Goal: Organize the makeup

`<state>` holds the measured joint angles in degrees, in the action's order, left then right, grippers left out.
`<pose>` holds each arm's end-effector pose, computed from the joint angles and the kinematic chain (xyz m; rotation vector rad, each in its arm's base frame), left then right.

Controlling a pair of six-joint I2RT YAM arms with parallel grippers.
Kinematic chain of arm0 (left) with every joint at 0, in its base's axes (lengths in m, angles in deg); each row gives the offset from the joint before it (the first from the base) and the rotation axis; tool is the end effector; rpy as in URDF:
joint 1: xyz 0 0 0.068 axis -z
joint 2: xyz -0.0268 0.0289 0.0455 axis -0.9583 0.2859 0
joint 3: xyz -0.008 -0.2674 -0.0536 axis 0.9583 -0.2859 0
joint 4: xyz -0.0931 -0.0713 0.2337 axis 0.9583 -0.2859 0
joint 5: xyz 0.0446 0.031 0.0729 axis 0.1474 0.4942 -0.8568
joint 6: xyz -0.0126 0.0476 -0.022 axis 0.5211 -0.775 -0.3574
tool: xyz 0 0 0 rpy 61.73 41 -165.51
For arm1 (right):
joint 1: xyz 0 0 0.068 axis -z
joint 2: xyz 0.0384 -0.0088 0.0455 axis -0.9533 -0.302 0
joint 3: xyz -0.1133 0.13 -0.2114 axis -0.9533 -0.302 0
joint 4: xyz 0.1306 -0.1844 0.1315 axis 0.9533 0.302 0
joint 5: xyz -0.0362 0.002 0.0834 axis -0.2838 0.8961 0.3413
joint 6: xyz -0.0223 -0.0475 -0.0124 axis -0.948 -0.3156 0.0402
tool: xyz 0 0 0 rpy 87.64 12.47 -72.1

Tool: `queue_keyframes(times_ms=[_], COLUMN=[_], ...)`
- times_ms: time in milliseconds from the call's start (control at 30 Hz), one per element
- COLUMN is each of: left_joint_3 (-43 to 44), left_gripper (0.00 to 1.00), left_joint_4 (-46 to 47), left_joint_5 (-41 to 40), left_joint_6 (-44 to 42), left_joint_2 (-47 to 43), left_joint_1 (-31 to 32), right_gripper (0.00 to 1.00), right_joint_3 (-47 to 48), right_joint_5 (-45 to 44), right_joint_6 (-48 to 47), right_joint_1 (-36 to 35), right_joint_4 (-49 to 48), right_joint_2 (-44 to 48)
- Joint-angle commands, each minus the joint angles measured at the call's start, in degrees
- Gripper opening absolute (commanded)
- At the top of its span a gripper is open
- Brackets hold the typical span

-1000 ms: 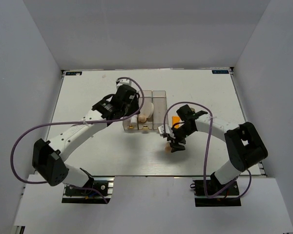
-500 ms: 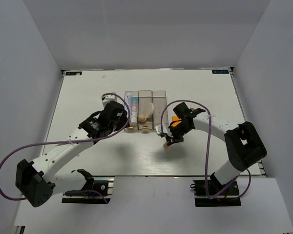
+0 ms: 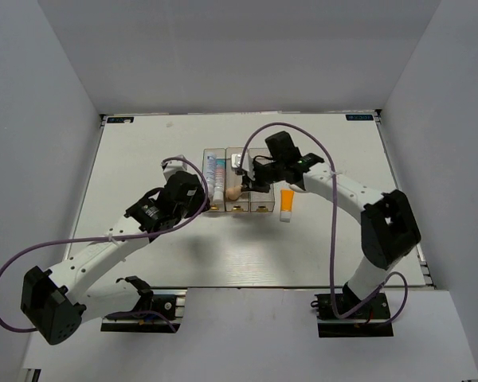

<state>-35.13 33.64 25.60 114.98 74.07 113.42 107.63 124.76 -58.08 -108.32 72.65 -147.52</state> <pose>0.1812 -0.1357 0.2850 -0.2978 2.2938 -0.3553 0.2829 0.2315 0.2705 -1.7275 1.3657 0.6048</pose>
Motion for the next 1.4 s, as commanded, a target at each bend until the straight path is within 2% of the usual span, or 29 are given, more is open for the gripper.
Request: queue_keyframes(times_ms=[0, 67, 133, 167, 200, 300, 600, 667, 700, 733, 767, 800, 833, 867, 1000, 1033, 1100, 1133, 1233, 1267, 1367], left_joint_3=[-1.23, -1.41, -1.32, -1.32, -1.32, -1.41, -1.06, -0.88, -1.05, -1.32, -1.76, -2.46, -2.81, -2.99, -2.64, -2.46, -2.55, -2.64, -2.64, -2.55, -2.46], left_gripper=[0.57, 0.57, 0.57, 0.58, 0.58, 0.58, 0.59, 0.59, 0.59, 0.59, 0.59, 0.58, 0.58, 0.57, 0.57, 0.57, 0.57, 0.57, 0.58, 0.58, 0.59], left_joint_4=[1.41, 1.5, 1.5, 1.5, 1.5, 1.68, 4.4, 5.54, 5.98, 7.73, 8.87, 10.97, 11.78, 12.66, 13.72, 13.98, 14.42, 14.6, 14.95, 14.95, 15.12], left_joint_5=[-0.03, 0.06, 0.06, -0.03, 0.06, 0.06, 2.6, 3.56, 4.18, 4.97, 7.33, 8.31, 9.19, 10.85, 13.06, 13.24, 13.85, 14.03, 14.65, 14.82, 15.52], left_joint_6=[0.87, 0.96, 1.05, 1.05, 1.05, 1.05, -0.01, -0.88, -1.24, -1.67, -2.2, -2.47, -2.9, -3.08, -4.22, -4.4, -4.4, -4.4, -4.4, -4.32, -4.31], left_joint_2=[-1.88, -1.97, -1.88, -1.88, -2.05, -2.14, -0.83, -0.65, -0.65, -0.73, -0.82, -0.82, -0.91, -0.48, 0.76, 0.85, 1.02, 1.2, 1.72, 1.9, 2.43], left_joint_1=[-0.04, -0.04, -0.04, -0.04, -0.04, -0.04, 0.48, 0.49, 0.49, 0.49, 0.49, 0.49, 0.49, 0.49, 0.49, 0.49, 0.49, 0.49, 1.01, 1.01, 1.01], right_gripper=[0.15, 0.21, 0.32, 0.38, 0.49, 0.67, 0.68, 0.64, 0.61, 0.55, 0.36, 0.26, 0.09, 0.03, 0.0, 0.04, 0.22, 0.45, 0.85, 0.89, 0.89], right_joint_3=[4.36, 5.51, 7.0, 7.27, 7.27, 6.13, 4.46, 3.32, 3.05, 2.62, 1.65, 1.12, 0.68, -0.1, -1.08, -1.43, -1.69, -1.52, 0.58, 1.46, 2.7], right_joint_5=[-5.3, -7.15, -8.11, -8.21, -8.29, -8.39, -8.99, -11.53, -15.55, -18.2, -20.32, -21.82, -22.44, -22.97, -23.06, -22.54, -20.87, -20.08, -13.24, -9.13, -0.87], right_joint_6=[6.28, 6.73, 7.61, 7.7, 7.78, 8.66, 15.69, 19.53, 21.3, 23.58, 28.04, 29.74, 31.32, 33.95, 40.12, 40.82, 42.14, 42.32, 38.57, 35.5, 13.22], right_joint_1=[-1.19, -1.63, -1.54, -1.54, -1.63, -1.28, -0.31, 0.39, 1.35, 2.4, 2.94, 6.16, 7.06, 8.12, 16.53, 17.69, 20.69, 22.44, 26.65, 27.11, 28.16], right_joint_4=[-6.91, -7.18, -6.91, -6.48, -6.39, -7.61, -9.02, -10.15, -10.51, -11.13, -11.83, -11.83, -11.75, -10.62, -6.74, -6.22, -3.77, -2.79, 2.92, 4.67, 11.44], right_joint_2=[-4.72, -7.44, -8.77, -9.73, -9.83, -8.25, -1.57, -0.08, 0.28, 0.72, 0.89, 1.07, 0.98, 0.9, 0.19, 0.19, -0.59, -0.95, -2.97, -3.32, -3.15])
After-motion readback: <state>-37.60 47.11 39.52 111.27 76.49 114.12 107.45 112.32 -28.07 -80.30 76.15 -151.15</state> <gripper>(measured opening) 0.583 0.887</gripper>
